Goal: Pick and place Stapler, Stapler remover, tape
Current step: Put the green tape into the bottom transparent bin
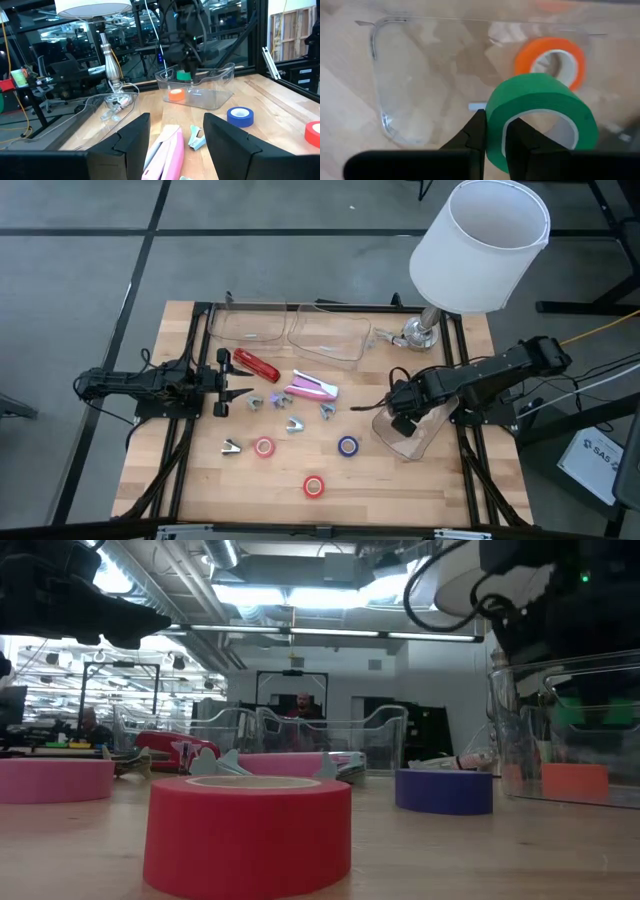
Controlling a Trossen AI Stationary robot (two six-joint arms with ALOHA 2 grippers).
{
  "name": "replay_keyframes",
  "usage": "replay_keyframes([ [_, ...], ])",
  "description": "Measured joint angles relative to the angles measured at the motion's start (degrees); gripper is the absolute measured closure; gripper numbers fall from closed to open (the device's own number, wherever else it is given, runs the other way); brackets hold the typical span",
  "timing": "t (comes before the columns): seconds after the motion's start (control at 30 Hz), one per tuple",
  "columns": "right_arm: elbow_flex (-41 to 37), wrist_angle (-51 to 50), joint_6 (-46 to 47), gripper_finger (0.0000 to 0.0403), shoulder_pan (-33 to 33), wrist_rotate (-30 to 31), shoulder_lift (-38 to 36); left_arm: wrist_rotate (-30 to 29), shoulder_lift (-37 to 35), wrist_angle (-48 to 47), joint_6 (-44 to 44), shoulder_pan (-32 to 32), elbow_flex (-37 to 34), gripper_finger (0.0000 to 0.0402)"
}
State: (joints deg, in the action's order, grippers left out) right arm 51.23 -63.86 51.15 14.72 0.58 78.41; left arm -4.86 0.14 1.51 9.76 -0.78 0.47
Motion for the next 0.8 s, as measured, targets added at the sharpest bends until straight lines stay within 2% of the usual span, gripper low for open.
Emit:
replay_keyframes([
  [0.23,-3.29,3.64,2.43,0.0359,-0.37,-0.17,-0.22,0.0,0.0,-0.01,0.0,0.0,0.02,0.0219],
  [0.37,-3.4,3.23,2.38,0.0359,-0.37,2.21,-0.22,0.0,0.0,0.01,0.0,0.02,0.0,0.0219],
  [0.8,-3.42,1.27,-2.36,0.0353,-3.65,7.04,-0.22,0.0,0.0,0.0,0.0,0.01,0.01,0.0219],
])
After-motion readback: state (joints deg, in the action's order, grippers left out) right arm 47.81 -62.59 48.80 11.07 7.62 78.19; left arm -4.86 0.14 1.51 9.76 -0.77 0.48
